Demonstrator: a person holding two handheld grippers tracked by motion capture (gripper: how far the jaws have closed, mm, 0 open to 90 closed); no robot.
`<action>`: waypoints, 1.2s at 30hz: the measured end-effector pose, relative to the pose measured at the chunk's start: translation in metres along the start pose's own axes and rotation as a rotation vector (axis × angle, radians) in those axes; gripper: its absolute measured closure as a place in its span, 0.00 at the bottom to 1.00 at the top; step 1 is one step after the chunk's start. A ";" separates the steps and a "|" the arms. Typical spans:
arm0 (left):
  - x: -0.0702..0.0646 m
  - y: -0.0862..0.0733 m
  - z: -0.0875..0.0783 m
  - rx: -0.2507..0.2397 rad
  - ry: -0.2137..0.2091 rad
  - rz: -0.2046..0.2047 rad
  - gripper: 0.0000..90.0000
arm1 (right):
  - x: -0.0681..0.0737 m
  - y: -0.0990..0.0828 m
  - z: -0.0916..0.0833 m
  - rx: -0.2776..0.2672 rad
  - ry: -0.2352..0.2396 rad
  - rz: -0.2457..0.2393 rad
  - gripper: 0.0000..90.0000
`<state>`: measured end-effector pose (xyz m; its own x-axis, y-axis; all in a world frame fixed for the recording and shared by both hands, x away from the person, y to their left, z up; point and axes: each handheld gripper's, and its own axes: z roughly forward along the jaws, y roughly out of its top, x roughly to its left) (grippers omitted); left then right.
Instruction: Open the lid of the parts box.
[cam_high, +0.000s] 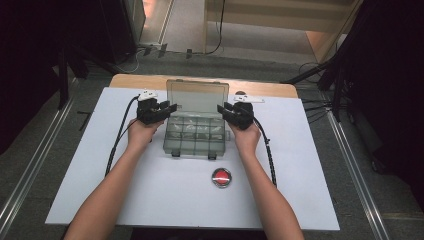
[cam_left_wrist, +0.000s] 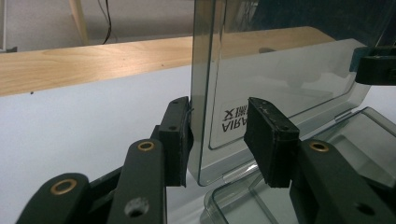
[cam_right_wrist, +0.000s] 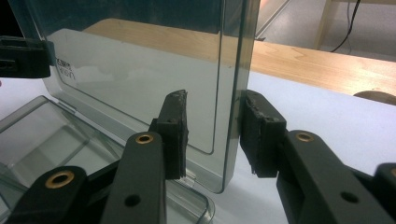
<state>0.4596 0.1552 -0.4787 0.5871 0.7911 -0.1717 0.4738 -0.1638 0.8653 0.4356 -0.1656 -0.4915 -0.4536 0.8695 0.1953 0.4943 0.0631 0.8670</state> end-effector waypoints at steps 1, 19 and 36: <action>0.000 0.000 0.000 0.000 0.001 -0.002 0.67 | 0.000 0.000 0.001 0.003 -0.001 0.001 0.72; 0.000 -0.005 0.010 0.003 0.033 -0.008 0.66 | -0.005 -0.004 0.011 0.019 -0.009 0.026 0.71; 0.004 -0.012 0.019 0.026 0.043 -0.030 0.66 | -0.010 -0.008 0.017 0.028 0.005 0.095 0.70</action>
<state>0.4684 0.1491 -0.4990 0.5440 0.8202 -0.1770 0.5084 -0.1543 0.8472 0.4490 -0.1670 -0.5081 -0.4075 0.8697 0.2785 0.5557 -0.0059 0.8314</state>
